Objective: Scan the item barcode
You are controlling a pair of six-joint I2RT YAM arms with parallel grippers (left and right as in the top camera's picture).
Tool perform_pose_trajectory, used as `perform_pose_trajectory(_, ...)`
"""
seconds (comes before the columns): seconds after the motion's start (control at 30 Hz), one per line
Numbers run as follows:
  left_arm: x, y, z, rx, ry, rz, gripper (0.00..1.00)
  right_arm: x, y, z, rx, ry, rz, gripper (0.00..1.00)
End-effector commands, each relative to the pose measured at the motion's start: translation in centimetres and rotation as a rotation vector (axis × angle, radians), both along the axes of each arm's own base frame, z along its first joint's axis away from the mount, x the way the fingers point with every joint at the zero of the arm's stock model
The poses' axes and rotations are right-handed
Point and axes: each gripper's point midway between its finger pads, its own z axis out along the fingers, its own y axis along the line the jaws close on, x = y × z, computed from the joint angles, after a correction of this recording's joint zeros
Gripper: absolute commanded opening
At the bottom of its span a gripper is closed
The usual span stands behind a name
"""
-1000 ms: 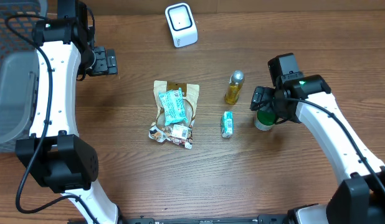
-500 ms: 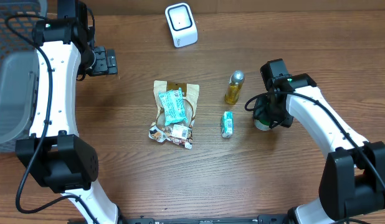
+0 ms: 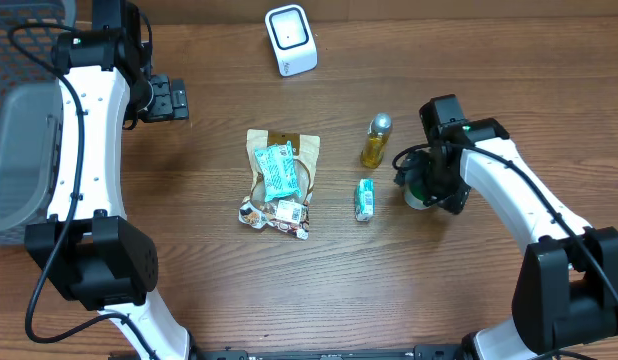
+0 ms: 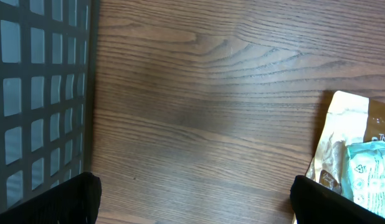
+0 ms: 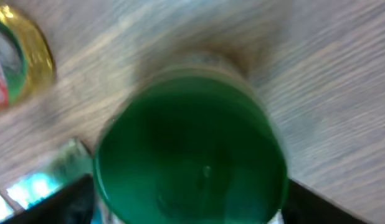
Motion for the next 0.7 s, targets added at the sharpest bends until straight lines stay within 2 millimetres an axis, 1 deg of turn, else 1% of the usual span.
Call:
perform_pose_trajectory(0.0, 0.3, 0.1, 0.6, 0.009, -0.018, -0.009, 1.0, 0.0, 0.5, 1.1, 0.027, 0.019, -0.055, 1.0)
perform_pose_trajectory(0.1, 0.3, 0.1, 0.6, 0.009, -0.018, -0.009, 0.99, 0.7, 0.0, 2.8, -0.01, -0.004, -0.027, 1.0)
perform_pose_trajectory(0.2, 0.3, 0.1, 0.6, 0.009, -0.019, -0.009, 1.0, 2.4, -0.8, 4.5, -0.068, -0.068, 0.105, 1.0)
perform_pose_trajectory(0.23, 0.3, 0.1, 0.6, 0.009, -0.018, -0.009, 1.0, 2.8, -0.7, 4.9, -0.073, -0.086, 0.182, 1.0)
perform_pose_trajectory(0.3, 0.3, 0.1, 0.6, 0.009, -0.018, -0.009, 1.0, 3.5, -0.5, 5.0, -0.08, -0.115, 0.308, 1.0)
perform_pose_trajectory(0.33, 0.3, 0.1, 0.6, 0.009, -0.018, -0.009, 1.0, 3.6, -0.5, 5.0, -0.095, -0.123, 0.437, 1.0)
perform_pose_trajectory(0.43, 0.3, 0.1, 0.6, 0.009, -0.019, -0.009, 0.99, 3.8, -0.6, 5.0, -0.114, -0.129, 0.545, 1.0)
perform_pose_trajectory(0.5, 0.3, 0.1, 0.6, 0.009, -0.018, -0.009, 1.0, 4.0, -0.6, 4.9, -0.119, -0.137, 0.582, 1.0)
perform_pose_trajectory(0.57, 0.3, 0.1, 0.6, 0.009, -0.018, -0.009, 1.0, 3.8, -0.7, 4.5, -0.121, -0.128, 0.619, 1.0)
perform_pose_trajectory(0.67, 0.3, 0.1, 0.6, 0.009, -0.018, -0.009, 0.99, 3.4, -0.7, 3.8, -0.121, -0.116, 0.63, 1.0)
